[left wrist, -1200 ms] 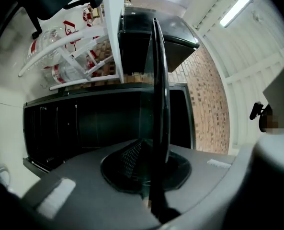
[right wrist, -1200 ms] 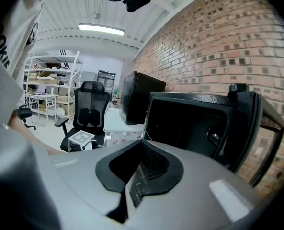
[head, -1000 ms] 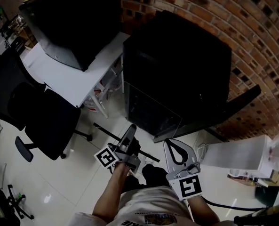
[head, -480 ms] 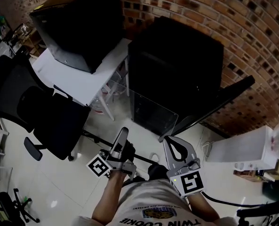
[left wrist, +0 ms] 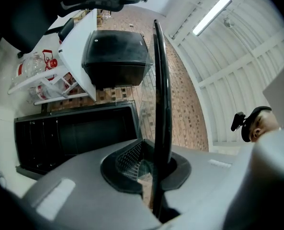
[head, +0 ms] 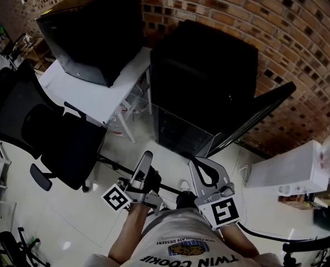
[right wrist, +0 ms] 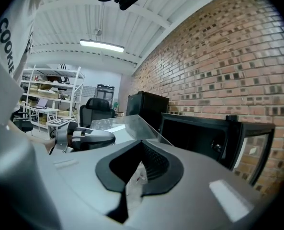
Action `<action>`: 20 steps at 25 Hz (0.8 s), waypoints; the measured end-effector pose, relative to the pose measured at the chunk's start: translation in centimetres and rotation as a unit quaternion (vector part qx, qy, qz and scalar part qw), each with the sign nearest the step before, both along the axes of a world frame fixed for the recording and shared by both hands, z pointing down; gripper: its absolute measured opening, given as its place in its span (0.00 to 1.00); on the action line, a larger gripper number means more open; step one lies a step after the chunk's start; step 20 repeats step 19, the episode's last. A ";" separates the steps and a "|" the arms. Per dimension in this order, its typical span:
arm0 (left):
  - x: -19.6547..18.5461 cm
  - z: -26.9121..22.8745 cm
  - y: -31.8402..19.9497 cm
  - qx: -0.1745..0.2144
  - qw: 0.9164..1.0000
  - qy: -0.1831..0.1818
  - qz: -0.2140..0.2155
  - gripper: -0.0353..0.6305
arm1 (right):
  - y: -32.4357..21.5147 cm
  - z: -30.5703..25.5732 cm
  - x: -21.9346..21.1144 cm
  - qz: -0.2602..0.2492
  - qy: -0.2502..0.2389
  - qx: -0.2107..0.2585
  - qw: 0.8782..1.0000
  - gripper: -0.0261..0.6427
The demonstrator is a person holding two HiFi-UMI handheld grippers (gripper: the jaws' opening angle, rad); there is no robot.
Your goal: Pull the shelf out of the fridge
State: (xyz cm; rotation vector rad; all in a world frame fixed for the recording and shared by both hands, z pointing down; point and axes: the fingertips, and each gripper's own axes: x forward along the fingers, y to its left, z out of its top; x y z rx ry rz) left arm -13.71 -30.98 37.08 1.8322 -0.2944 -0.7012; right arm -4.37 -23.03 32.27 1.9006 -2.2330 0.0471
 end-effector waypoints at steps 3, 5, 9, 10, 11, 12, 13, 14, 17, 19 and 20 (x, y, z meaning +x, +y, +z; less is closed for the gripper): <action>0.1 -0.4 0.0 -0.004 1.000 0.007 0.005 0.06 | -0.1 -0.4 0.0 0.003 0.001 0.007 1.000 0.05; 0.1 -0.6 0.2 -0.005 1.000 0.010 0.006 0.06 | 0.0 -0.5 0.1 0.005 0.007 0.012 1.000 0.04; 0.0 -1.0 0.3 0.003 1.000 0.013 0.007 0.07 | 0.2 -0.7 0.0 0.007 0.005 0.013 1.000 0.05; 0.0 -1.0 0.4 0.002 1.000 0.014 0.008 0.06 | 0.2 -0.7 -0.1 0.007 0.003 0.012 1.000 0.05; 0.0 -1.0 0.4 0.000 1.000 0.015 0.008 0.06 | 0.3 -0.7 -0.1 0.008 0.002 0.010 1.000 0.04; 0.0 -0.9 0.5 -0.002 1.000 0.016 0.008 0.06 | 0.3 -0.5 -0.1 0.009 0.003 0.008 1.000 0.05; 0.0 -0.8 0.5 -0.003 1.000 0.015 0.009 0.06 | 0.4 -0.4 -0.1 0.010 0.004 0.006 1.000 0.04; 0.0 -0.8 0.5 -0.003 1.000 0.014 0.009 0.07 | 0.5 -0.3 0.0 0.010 0.005 0.006 1.000 0.04; -0.1 -0.5 0.5 -0.006 1.000 0.012 0.008 0.07 | 0.4 -0.7 -0.1 0.009 0.003 0.013 1.000 0.05; -0.1 -0.5 0.5 -0.008 1.000 0.013 0.009 0.07 | 0.4 -0.8 -0.1 0.010 0.002 0.016 1.000 0.05; -0.1 -0.5 0.5 -0.008 1.000 0.013 0.009 0.07 | 0.4 -0.8 -0.1 0.010 0.002 0.016 1.000 0.05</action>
